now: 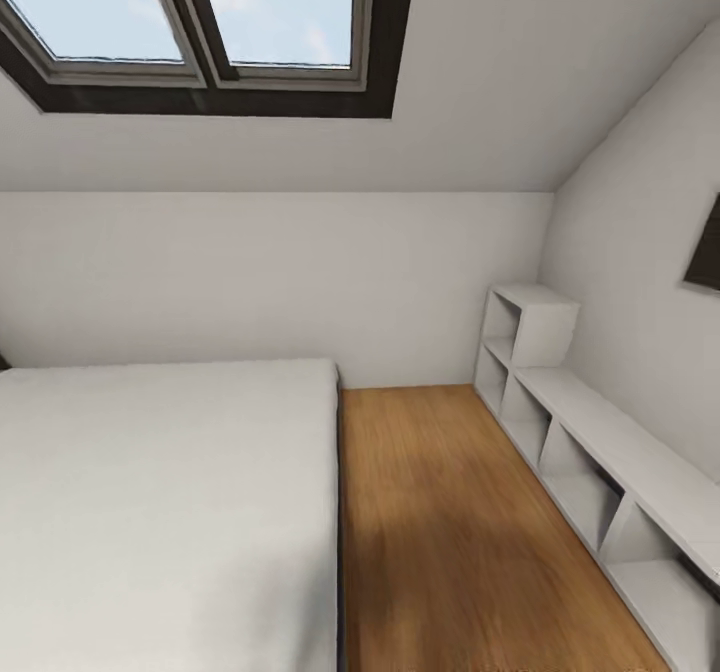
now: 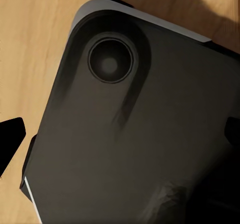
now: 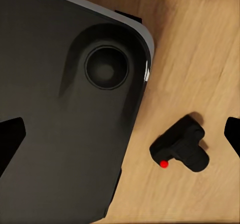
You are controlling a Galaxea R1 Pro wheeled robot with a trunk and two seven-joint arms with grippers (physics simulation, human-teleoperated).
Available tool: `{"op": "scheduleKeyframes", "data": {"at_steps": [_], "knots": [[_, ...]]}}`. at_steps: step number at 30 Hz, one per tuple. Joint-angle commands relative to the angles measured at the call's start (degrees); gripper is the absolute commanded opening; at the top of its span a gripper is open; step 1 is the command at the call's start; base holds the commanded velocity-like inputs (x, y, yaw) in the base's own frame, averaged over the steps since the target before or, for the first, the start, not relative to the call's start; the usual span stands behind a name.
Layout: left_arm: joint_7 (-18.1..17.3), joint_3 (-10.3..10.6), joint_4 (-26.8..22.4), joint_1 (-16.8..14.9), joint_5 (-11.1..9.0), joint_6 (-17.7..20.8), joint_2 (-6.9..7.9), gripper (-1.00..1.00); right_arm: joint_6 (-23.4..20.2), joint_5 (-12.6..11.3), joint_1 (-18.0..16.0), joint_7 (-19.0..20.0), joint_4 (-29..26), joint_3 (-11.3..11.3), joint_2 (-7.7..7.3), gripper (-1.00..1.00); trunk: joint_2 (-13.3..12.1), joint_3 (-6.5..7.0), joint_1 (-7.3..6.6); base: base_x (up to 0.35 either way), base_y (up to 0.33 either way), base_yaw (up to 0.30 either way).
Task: Attach the digital camera to the camera tripod in the bedroom.
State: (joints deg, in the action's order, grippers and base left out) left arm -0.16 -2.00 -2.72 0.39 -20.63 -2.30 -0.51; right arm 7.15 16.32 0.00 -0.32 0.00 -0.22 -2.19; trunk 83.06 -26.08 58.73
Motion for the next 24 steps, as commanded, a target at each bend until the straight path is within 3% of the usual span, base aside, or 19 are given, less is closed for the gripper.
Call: {"op": "scheduleKeyframes", "data": {"at_steps": [1, 24], "knots": [[-0.02, -0.18, -0.1, 0.04, -0.2, -0.07, 0.0, 1.0, 0.16, 0.29, 0.0, -0.03, 0.0, -0.05, -0.01, 1.0, 0.02, -0.03, 0.0, 0.0, 0.0, -0.253], [0.06, -0.38, -0.1, 0.05, -0.2, -0.14, 0.01, 1.0, 0.23, 0.29, 0.0, -0.03, 0.0, -0.11, -0.01, 1.0, 0.02, -0.03, 0.0, 0.0, 0.0, -0.254]]}}
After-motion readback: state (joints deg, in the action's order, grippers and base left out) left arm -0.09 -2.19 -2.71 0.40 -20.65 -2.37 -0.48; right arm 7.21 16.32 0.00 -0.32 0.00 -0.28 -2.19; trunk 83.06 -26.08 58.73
